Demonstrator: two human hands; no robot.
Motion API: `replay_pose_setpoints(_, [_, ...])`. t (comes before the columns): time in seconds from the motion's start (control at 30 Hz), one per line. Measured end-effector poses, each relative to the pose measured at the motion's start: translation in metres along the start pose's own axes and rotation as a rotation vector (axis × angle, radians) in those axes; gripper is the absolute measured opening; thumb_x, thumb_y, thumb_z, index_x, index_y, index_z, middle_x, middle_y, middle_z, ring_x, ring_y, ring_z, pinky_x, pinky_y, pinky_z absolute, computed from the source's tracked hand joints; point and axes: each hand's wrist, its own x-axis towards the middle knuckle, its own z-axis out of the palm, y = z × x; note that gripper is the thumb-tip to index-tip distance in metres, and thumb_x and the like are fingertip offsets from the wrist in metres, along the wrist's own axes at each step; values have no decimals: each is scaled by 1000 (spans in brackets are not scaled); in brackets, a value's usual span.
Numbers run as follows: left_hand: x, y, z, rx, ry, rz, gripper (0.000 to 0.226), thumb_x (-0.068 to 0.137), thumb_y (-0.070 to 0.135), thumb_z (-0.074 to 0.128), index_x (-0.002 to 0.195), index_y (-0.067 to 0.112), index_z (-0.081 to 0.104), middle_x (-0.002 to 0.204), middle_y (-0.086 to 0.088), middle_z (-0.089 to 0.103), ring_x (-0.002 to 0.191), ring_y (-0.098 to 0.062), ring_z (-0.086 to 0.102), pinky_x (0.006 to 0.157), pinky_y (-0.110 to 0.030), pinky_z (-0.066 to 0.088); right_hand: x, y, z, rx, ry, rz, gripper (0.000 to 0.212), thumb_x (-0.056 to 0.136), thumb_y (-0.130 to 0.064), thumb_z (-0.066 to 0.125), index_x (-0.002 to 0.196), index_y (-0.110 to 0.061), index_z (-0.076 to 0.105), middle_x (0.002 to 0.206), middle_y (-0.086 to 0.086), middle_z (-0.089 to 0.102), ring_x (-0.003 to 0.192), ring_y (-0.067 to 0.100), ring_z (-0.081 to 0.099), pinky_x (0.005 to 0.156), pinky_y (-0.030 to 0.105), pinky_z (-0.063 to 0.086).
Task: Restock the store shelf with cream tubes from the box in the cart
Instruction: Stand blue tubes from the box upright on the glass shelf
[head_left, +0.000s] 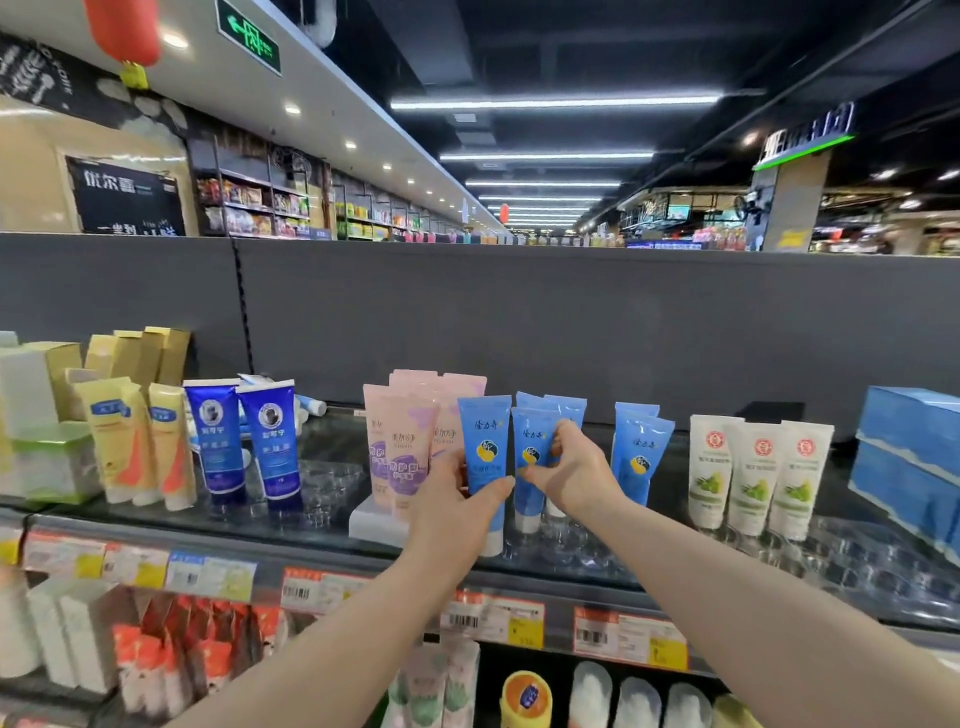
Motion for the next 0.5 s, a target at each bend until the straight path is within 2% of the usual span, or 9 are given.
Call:
replay_pose_setpoints(0.13, [2,-2,2,-14,-8,-1,28,84,16,67,108,23,57,103,4,67,97,-15,64,88,-40,54,-2,-1,-1,44,5,-6,32,84,-15,70,103,-16,45,94,-7,54,84,12,54,54,14,36])
replay_pose_setpoints(0.27, [2,-2,4,-51,-29,19,24,84,13,67,96,30,54,101,4,67,96,-14,64,86,-36,54,-5,-1,-6,50,15,-21,31,86,-17,68,102,-19,41,85,-12,50,77,11,53,52,16,38])
replay_pose_setpoints(0.37, [1,2,7,-80,-49,40,28,85,9,66,91,33,52,98,5,66,93,-12,63,77,-26,54,-8,-4,-18,26,53,-41,32,89,-18,63,115,-19,44,99,-5,53,80,12,52,55,18,39])
replay_pose_setpoints(0.43, [0,4,10,-91,-65,45,28,86,8,64,90,33,51,95,5,65,90,-12,63,73,-21,52,-9,-9,-31,27,116,-82,25,92,-16,57,115,-19,47,102,-1,55,79,14,52,56,19,42])
replay_pose_setpoints(0.5, [0,5,14,-113,-90,39,27,86,8,64,91,32,52,95,4,65,89,-12,63,73,-22,51,-11,-19,-43,69,185,-160,11,94,-20,53,105,-21,52,94,-3,56,73,12,52,57,20,44])
